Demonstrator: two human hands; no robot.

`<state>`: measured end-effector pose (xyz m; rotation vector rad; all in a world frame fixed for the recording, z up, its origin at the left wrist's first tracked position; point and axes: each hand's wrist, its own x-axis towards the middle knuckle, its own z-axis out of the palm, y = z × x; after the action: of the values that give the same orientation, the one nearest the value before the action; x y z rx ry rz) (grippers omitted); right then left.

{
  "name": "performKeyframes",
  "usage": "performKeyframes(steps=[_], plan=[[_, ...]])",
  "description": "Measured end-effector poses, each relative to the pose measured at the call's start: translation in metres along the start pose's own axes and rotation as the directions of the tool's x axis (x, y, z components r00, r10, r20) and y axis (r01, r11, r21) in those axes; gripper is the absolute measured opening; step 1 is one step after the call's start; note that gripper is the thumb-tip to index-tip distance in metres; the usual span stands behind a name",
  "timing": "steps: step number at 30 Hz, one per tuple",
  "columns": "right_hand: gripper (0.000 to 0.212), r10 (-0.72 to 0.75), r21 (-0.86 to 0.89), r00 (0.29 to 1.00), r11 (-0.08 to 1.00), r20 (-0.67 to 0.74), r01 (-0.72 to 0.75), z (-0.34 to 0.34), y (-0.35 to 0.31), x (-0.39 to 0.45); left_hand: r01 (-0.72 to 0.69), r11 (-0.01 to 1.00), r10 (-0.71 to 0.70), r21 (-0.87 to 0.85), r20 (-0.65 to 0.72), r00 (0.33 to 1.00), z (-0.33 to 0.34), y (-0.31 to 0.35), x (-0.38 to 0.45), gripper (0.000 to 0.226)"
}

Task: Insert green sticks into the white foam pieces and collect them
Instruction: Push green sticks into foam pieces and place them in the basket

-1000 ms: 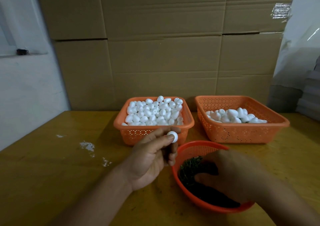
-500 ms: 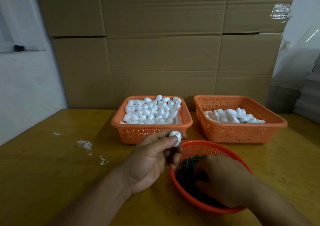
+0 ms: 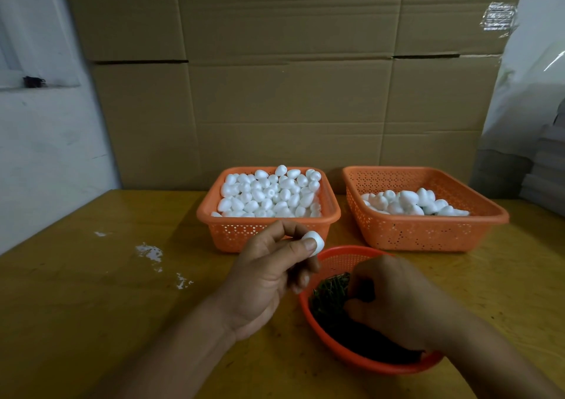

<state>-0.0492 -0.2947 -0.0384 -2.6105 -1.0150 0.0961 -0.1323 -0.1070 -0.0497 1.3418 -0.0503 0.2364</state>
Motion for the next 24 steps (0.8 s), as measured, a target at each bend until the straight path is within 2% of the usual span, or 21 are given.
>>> performKeyframes(steps=[3, 6, 11, 15, 19, 24], plan=[[0.011, -0.032, 0.104, 0.995, 0.994, -0.096, 0.042, 0.0005, -0.0005, 0.0014, 0.017, 1.0, -0.017, 0.005, -0.008, 1.0, 0.0011, -0.0008, 0.0001, 0.018], [0.013, -0.012, 0.342, 0.985, 0.937, -0.175, 0.072, 0.001, -0.0003, 0.0023, 0.022, 1.0, -0.022, 0.008, -0.019, 1.0, 0.0025, -0.0021, -0.0001, 0.016], [0.012, -0.011, 0.609, 0.983, 0.784, -0.186, 0.124, -0.002, -0.0021, 0.0002, 0.034, 0.999, -0.034, -0.006, -0.03, 0.999, 0.0026, -0.0038, 0.0002, 0.019], [0.022, 0.018, 0.735, 0.991, 0.672, -0.133, 0.086, -0.0028, -0.0026, 0.0017, 0.042, 0.999, -0.042, -0.008, -0.021, 0.999, 0.0017, -0.0044, 0.0, 0.016], [0.013, 0.01, 0.889, 0.997, 0.453, -0.077, 0.064, -0.0046, -0.0054, 0.0014, 0.056, 0.998, -0.057, -0.021, -0.006, 0.998, 0.0009, -0.0033, 0.0, 0.017], [0.021, -0.001, 0.969, 0.996, 0.23, -0.094, 0.092, -0.0065, -0.007, 0.0022, 0.075, 0.996, -0.074, -0.039, 0.007, 0.997, -0.0007, -0.0035, 0.0005, 0.016]])
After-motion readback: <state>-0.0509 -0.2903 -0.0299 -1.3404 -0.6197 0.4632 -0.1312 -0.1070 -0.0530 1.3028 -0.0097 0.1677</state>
